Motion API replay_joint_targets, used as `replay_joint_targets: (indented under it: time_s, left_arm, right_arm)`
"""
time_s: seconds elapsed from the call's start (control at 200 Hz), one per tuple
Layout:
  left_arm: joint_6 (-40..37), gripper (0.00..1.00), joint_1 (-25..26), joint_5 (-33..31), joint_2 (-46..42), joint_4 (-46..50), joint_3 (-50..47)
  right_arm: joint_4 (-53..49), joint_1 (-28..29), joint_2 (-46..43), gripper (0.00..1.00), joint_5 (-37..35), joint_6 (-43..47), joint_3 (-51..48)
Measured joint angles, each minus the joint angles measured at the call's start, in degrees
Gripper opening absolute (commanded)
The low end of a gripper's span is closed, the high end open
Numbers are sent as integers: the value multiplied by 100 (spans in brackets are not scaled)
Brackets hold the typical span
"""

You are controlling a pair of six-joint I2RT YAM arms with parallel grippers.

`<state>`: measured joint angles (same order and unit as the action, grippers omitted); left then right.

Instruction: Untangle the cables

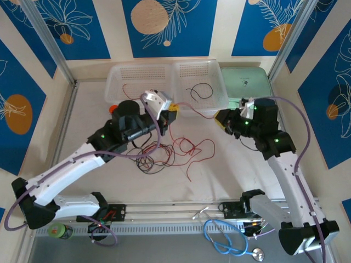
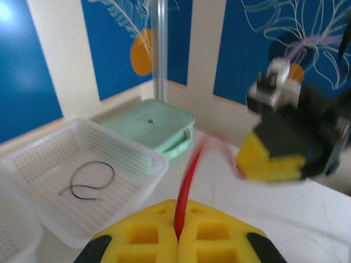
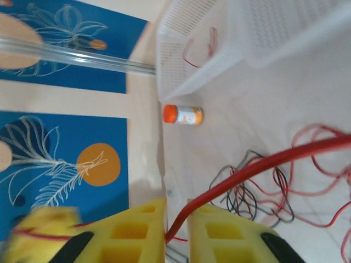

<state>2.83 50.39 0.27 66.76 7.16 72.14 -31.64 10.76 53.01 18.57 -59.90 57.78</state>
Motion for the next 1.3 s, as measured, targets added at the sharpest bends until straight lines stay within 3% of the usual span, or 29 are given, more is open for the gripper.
replay_joint_targets:
  time_s: [0.17,0.355,0.485,0.875,1.146,1.301]
  left_arm:
    - [-201,0,0,-603,-13,660,798]
    - [-643,0,-52,-1414,280,1180,1458]
    - [-837,0,-417,-1609,651,1453,1843]
    - [-780,0,-2535,-688,2439,1735,3329]
    - [-708,0,-3346,-44,3685,1088,3427]
    - [-675,0,-3539,216,4271,800,3427]
  right_arm:
    - [74,151,-136,62,-184,-66,-918]
    - [79,737,-348,70,-616,-116,-1574]
    - [120,1303,-358,73,-1043,-192,-1958]
    - [240,2264,-212,71,-1823,-466,-2583]
    - [293,2347,-212,70,-1893,-535,-2649]
    - [291,2352,-212,70,-1971,-586,-2649]
